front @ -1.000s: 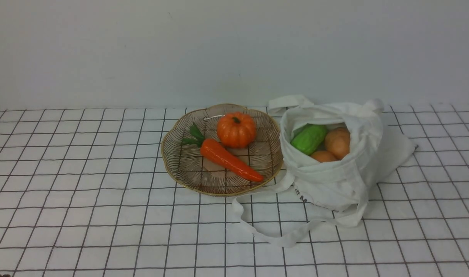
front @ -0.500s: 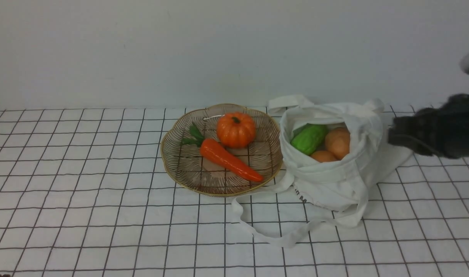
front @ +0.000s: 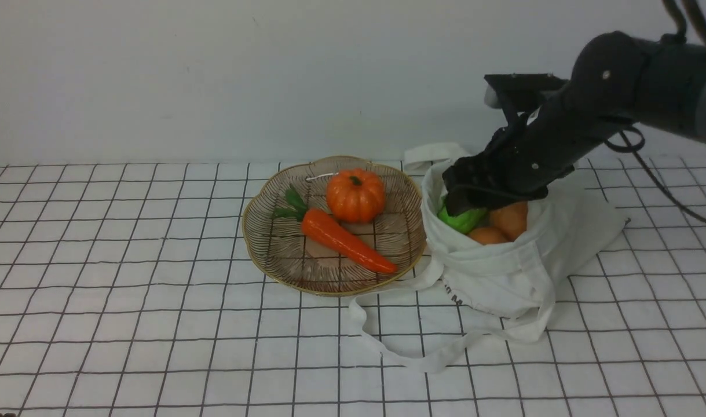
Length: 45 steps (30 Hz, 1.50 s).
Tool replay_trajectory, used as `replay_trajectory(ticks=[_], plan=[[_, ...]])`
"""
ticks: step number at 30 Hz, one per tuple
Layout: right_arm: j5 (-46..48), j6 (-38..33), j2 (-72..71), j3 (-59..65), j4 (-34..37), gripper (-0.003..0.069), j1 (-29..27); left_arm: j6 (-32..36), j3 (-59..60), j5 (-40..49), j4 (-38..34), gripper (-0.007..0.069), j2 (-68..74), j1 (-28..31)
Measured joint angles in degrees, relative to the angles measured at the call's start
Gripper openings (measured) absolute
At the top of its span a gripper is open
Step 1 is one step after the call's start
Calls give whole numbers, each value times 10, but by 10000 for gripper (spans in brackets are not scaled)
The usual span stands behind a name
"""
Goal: Take vegetables from bag on white checkered tablecloth place on plate.
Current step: 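Reach into the cloth bag and grasp the green vegetable inside with the right gripper, then take the green vegetable out of the bag and place it on the plate with the right gripper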
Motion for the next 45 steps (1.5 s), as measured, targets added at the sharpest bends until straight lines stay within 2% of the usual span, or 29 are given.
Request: replay_trajectory(ticks=[4, 5, 9, 14, 20, 26, 38, 45], plan=[[-7, 75, 29, -12, -17, 519, 0, 0, 0, 0, 0, -8, 0, 0], [-17, 117, 40, -13, -22, 530, 0, 0, 0, 0, 0, -8, 0, 0], [-49, 205, 62, -14, -29, 538, 0, 0, 0, 0, 0, -8, 0, 0], [-72, 261, 85, -15, -31, 538, 0, 0, 0, 0, 0, -8, 0, 0], [-77, 271, 105, -18, -30, 531, 0, 0, 0, 0, 0, -8, 0, 0], [-70, 262, 105, -21, -30, 421, 0, 0, 0, 0, 0, -8, 0, 0], [-26, 248, 76, -47, -32, 415, 0, 0, 0, 0, 0, -8, 0, 0], [23, 242, 50, -54, -64, 415, 0, 0, 0, 0, 0, -8, 0, 0]])
